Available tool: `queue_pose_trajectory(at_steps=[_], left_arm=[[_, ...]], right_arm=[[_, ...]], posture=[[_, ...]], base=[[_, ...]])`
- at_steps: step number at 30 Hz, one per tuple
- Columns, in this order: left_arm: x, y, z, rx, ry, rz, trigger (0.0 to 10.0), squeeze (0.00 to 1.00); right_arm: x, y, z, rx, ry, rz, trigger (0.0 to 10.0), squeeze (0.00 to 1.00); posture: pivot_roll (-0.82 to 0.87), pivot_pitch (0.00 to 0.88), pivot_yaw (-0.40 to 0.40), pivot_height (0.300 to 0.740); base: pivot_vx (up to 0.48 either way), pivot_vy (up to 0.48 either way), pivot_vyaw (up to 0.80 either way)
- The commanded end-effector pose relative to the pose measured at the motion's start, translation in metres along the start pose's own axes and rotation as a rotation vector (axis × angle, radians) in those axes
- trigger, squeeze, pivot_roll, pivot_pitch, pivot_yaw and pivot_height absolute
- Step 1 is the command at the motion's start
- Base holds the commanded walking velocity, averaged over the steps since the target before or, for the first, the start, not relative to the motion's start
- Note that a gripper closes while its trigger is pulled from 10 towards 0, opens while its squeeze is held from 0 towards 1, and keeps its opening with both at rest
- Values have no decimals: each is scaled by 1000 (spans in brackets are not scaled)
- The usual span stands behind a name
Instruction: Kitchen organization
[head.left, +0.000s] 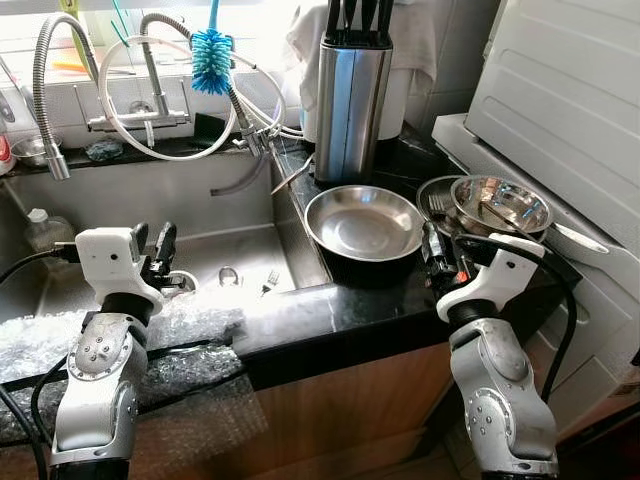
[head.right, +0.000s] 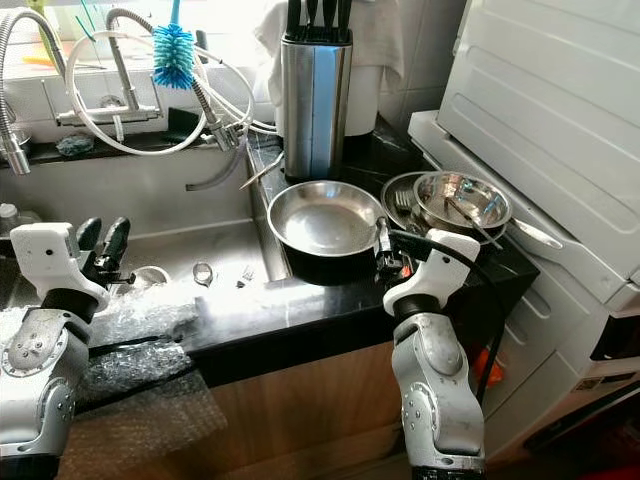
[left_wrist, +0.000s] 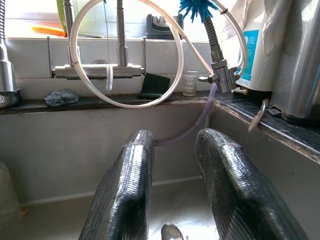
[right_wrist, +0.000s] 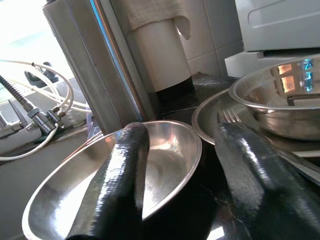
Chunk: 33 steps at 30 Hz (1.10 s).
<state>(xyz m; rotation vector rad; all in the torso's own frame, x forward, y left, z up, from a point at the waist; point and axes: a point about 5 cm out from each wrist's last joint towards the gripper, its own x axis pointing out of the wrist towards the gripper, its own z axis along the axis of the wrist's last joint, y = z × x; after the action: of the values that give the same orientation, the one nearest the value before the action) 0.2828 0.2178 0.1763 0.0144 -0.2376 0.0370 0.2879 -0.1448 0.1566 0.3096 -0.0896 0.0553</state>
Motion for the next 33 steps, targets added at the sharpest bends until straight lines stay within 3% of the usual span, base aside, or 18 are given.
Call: queue_pose_trajectory(at_steps=[1, 2, 3, 5, 6, 10, 16, 19, 26, 33], left_arm=[[3, -5, 1, -14, 2, -10, 10000, 0], [4, -9, 0, -18, 6, -14, 10000, 0], [4, -10, 0, -20, 6, -16, 10000, 0], [5, -11, 0, -23, 5, -16, 10000, 0], [6, -11, 1, -24, 4, -17, 10000, 0], [9, -13, 2, -26, 1, -19, 10000, 0], [12, -14, 3, -23, -1, -25, 10000, 0], [12, -13, 3, -18, -3, -20, 10000, 0], [13, -11, 3, -17, -3, -11, 10000, 0], [13, -13, 1, -20, 5, -21, 10000, 0]], right_arm=[[5, 0, 2, 6, 17, -21, 10000, 1000], [7, -1, 1, 1, 44, -50, 10000, 1000], [10, -3, 2, 23, 45, -71, 10000, 165], [13, -5, 3, 59, 40, -94, 10000, 165], [16, -7, 4, 64, 47, -109, 10000, 0], [26, -9, 8, 74, 73, -137, 10000, 0], [41, -2, 17, 126, 72, -137, 10000, 0], [47, 4, 20, 106, 84, -123, 10000, 0], [49, 14, 17, 86, 140, -79, 10000, 0], [45, 8, 10, 62, 223, -143, 10000, 0]], posture=[[-148, 0, -36, 740], [-150, 0, -36, 740], [-150, 0, -36, 740], [-150, 0, -35, 740], [-149, 0, -35, 740], [-147, 0, -35, 740], [-143, 0, -37, 740], [-139, 0, -41, 740], [-137, 0, -44, 740], [-143, 0, -44, 740]], base=[[0, 0, 0], [0, 0, 0], [0, 0, 0], [0, 0, 0], [0, 0, 0], [0, 0, 0], [0, 0, 0], [0, 0, 0], [0, 0, 0], [0, 0, 0]])
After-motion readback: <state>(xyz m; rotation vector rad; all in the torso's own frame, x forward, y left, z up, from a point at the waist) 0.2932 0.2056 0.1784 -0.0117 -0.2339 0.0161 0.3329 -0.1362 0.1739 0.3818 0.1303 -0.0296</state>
